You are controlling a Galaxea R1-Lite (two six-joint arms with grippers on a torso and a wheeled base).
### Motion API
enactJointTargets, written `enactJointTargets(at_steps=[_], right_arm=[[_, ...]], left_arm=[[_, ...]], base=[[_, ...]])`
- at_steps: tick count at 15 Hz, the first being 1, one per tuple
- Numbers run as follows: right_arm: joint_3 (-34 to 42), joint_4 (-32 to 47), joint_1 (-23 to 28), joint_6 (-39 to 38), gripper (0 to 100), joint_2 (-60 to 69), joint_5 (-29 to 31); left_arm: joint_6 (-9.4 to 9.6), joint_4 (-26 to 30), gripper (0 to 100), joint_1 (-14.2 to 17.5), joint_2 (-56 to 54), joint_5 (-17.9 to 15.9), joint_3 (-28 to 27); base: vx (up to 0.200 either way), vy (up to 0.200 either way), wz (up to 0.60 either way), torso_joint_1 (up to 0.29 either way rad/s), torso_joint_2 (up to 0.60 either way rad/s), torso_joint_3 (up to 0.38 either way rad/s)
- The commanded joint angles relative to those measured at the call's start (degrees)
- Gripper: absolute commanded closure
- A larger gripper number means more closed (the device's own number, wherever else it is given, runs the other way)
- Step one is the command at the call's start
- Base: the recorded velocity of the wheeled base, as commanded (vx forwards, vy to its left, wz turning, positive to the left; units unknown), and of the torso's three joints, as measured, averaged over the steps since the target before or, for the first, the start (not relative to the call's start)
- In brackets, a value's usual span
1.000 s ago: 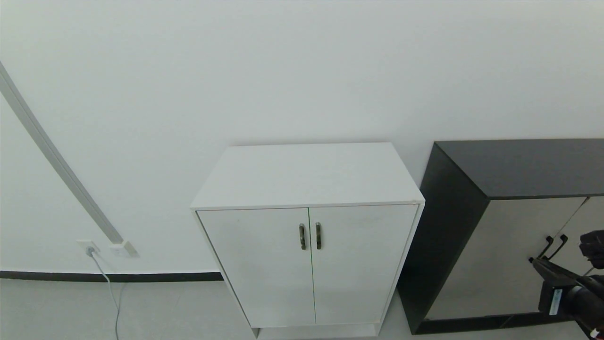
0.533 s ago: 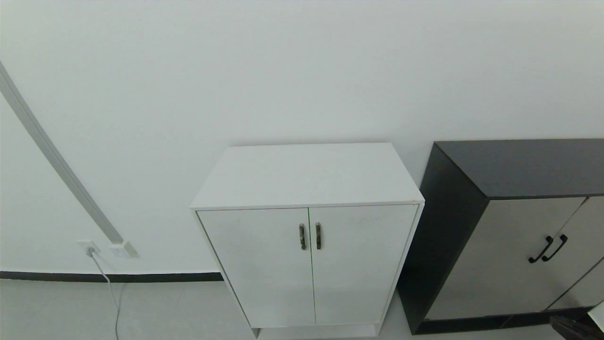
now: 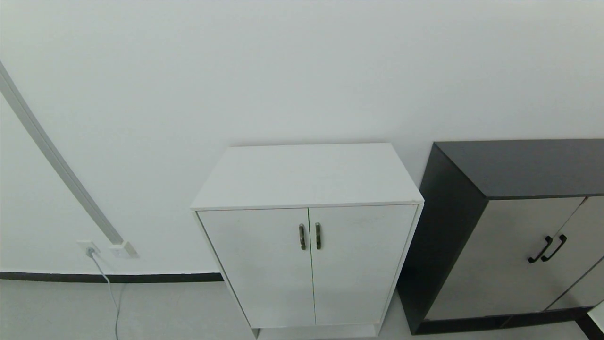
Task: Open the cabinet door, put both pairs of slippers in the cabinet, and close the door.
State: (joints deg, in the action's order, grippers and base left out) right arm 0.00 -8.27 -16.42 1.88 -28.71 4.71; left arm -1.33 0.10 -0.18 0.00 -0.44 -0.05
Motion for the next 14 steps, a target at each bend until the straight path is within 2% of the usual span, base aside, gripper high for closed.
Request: enactJointTargets(at_steps=[1, 9, 10, 14], right_arm=[[0.00, 2.64, -1.95, 0.06, 100, 9.02, -0.31], [-0.18, 8.62, -3.09, -0.12, 100, 18.34, -2.51], [-0.09, 8.35, -2.12, -0.12, 100, 18.87, -2.51], [-0.09, 8.44, 8.33, -0.03, 100, 21.06, -2.51]], left_arm=[[0.01, -0.01, 100, 0.01, 0.09, 0.00, -0.04], [-0.08, -0.01, 100, 0.01, 0.09, 0.09, 0.05], [0.01, -0.01, 100, 0.01, 0.09, 0.00, 0.05], [-0.08, -0.01, 100, 0.01, 0.09, 0.09, -0.04]], base=[[0.000, 0.000, 0.00, 0.000, 0.00, 0.000], [0.000, 0.000, 0.00, 0.000, 0.00, 0.000], [0.000, 0.000, 0.00, 0.000, 0.00, 0.000], [0.000, 0.000, 0.00, 0.000, 0.00, 0.000]])
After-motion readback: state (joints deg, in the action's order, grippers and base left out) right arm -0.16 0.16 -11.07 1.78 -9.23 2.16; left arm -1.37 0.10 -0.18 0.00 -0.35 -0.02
